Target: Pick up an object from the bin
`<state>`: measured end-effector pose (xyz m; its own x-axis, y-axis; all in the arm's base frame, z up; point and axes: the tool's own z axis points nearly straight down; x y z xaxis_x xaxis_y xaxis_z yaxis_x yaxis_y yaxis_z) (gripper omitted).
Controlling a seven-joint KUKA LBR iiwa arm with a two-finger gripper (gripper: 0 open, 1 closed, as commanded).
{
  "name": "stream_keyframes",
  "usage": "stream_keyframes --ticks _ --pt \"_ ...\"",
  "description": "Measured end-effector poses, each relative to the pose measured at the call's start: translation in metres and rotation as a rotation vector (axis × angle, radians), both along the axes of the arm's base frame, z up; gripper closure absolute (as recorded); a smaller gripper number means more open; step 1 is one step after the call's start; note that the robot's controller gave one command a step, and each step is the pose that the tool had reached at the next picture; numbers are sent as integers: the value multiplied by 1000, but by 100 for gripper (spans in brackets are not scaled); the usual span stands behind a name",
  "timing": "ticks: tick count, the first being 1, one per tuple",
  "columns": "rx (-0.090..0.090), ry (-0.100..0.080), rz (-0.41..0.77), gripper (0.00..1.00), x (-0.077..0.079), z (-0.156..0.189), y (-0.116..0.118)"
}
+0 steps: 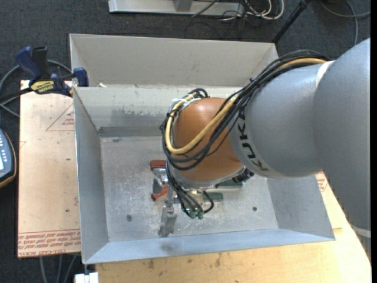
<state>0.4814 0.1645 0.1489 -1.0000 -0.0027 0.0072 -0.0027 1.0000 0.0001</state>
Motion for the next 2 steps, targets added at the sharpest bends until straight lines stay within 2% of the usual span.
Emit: stream_keyframes --ticks 1,2 --pt "0 -6 134 0 59 -82 -36" --pt "2 -8 136 100 60 -79 -33"
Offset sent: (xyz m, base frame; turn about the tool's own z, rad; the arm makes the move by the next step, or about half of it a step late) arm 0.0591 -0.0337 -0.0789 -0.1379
